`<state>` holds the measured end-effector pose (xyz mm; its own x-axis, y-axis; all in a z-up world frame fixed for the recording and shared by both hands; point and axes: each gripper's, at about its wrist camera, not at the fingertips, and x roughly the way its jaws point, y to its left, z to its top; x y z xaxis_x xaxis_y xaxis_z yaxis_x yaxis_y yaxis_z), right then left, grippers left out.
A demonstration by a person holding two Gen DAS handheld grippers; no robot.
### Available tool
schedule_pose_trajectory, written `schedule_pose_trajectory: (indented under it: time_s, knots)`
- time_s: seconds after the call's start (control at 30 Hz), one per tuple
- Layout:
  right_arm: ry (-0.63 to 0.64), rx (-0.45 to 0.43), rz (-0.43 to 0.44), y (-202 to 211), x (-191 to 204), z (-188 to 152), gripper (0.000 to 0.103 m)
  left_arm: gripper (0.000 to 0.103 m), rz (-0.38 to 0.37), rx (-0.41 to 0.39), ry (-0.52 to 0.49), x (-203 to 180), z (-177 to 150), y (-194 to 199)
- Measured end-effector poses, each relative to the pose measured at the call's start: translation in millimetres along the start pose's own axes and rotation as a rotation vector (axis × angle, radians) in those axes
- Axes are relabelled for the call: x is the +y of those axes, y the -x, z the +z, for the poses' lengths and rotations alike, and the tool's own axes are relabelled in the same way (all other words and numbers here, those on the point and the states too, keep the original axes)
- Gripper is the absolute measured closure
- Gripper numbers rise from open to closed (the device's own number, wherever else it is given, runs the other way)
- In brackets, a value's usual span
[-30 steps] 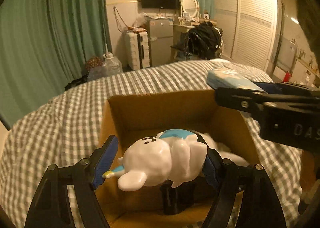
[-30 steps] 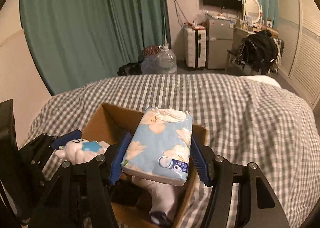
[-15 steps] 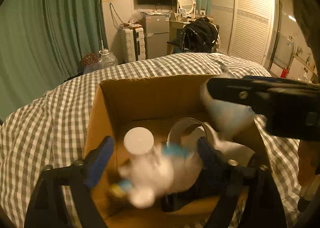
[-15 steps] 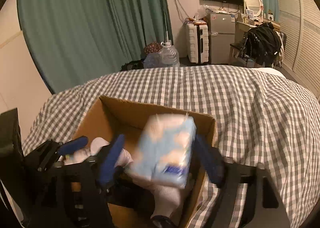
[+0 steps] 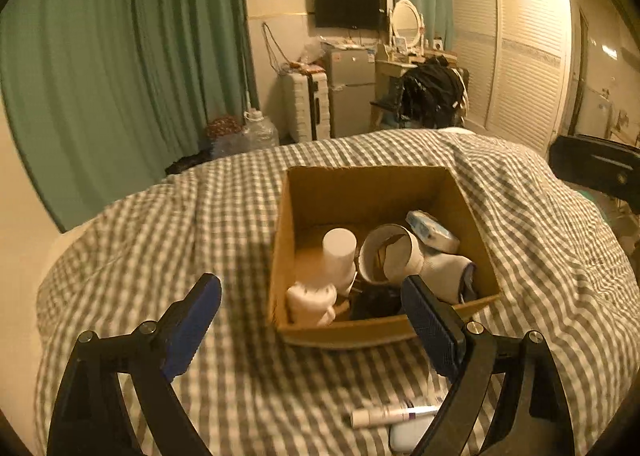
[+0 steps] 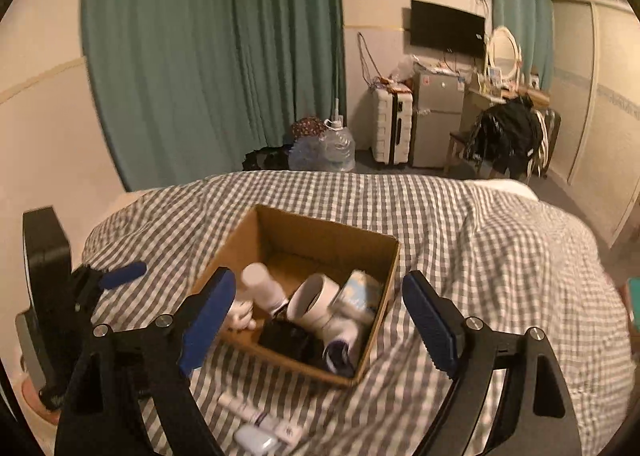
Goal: Organize objects
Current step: 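Move both grippers toward the white tube and earbud case on the bed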
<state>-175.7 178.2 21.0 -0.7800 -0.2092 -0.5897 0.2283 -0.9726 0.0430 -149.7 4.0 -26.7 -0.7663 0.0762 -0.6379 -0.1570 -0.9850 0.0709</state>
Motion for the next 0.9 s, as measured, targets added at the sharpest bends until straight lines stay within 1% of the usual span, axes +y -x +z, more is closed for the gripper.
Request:
schedule_pose_trajectory:
  time_s: [0.17,0.3,0.4,0.57,0.73,0.8,0.9]
  knots:
    - [0.042,0.011,-0.016,39,25,-21,0.017,0.009,0.014,-0.016,0.002,-5,-16,36]
    - [0.054,0.044,-0.027,50,39,-47,0.017,0.009,0.022,-0.019,-0.013,-12,-36,54]
    - [0.038,0.078,-0.037,50,43,-70,0.017,0.009,0.034,-0.002,-0.011,-11,-54,55]
    - [0.008,0.164,-0.041,28,46,-107,0.017,0.009,0.06,0.053,0.016,-3,-86,41]
    - [-0.005,0.252,-0.035,-4,51,-142,0.018,0.009,0.073,0.137,0.055,9,-118,14]
    - [-0.012,0.293,-0.025,-20,53,-156,0.018,0.009,0.085,0.156,0.059,11,-125,6]
    - [-0.01,0.358,-0.022,-43,57,-174,0.018,0.009,0.081,0.174,0.067,13,-129,-3]
